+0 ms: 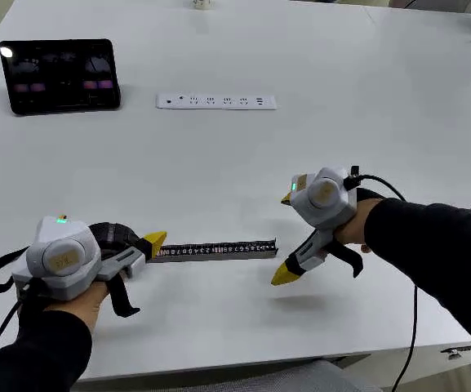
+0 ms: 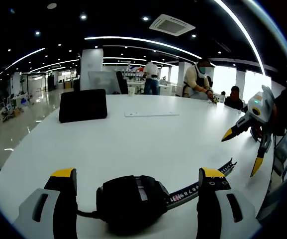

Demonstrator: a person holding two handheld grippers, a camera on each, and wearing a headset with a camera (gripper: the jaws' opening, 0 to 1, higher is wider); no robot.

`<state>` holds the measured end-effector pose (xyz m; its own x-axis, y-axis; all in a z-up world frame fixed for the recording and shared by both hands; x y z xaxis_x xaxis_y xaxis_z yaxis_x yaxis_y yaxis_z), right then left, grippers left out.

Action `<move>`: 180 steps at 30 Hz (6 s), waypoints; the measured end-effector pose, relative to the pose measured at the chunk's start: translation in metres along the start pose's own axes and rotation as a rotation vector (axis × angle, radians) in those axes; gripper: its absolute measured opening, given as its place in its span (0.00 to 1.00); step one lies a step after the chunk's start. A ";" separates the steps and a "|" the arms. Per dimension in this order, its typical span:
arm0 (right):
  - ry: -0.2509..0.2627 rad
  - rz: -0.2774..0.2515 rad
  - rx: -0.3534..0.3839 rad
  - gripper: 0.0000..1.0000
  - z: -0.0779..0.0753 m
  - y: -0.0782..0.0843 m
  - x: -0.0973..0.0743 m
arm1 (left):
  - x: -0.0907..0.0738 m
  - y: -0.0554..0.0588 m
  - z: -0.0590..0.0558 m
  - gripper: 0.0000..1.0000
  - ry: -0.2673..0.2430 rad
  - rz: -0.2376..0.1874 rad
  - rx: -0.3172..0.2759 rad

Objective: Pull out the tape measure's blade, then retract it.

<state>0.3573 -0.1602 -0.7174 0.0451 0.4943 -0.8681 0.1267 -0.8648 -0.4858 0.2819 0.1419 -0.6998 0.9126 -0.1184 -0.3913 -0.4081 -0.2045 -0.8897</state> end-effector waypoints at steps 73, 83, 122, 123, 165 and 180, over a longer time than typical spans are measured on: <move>-0.094 0.158 -0.097 0.11 -0.001 0.001 0.020 | 0.008 0.026 0.009 0.64 -0.112 0.119 0.014; -0.081 0.152 -0.070 0.11 -0.001 0.002 0.020 | 0.005 0.022 0.006 0.62 -0.108 0.148 0.000; -0.091 0.154 -0.030 0.11 -0.005 -0.002 0.023 | 0.011 0.020 0.010 0.60 -0.087 0.239 0.001; -0.091 0.153 -0.028 0.11 -0.005 -0.002 0.023 | 0.012 0.020 0.010 0.60 -0.090 0.245 0.000; -0.079 0.164 -0.003 0.11 -0.004 -0.012 0.028 | 0.008 0.019 0.007 0.61 -0.088 0.269 -0.004; -0.076 0.168 0.003 0.11 -0.004 -0.015 0.030 | 0.008 0.019 0.007 0.61 -0.086 0.271 -0.005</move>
<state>0.3605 -0.1326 -0.7357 -0.0099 0.3348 -0.9422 0.1203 -0.9350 -0.3335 0.2813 0.1434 -0.7213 0.7691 -0.0868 -0.6332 -0.6372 -0.1814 -0.7491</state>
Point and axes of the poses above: the centre of the closed fingertips' face, and the gripper's own axes: x roughly forward along the fingers, z roughly to its left, y roughly out of its underside, the point moved 8 cm from there along -x, roughly backward along the fingers, and after that the axes turned 11 degrees about -x, right-handed, at the moved point
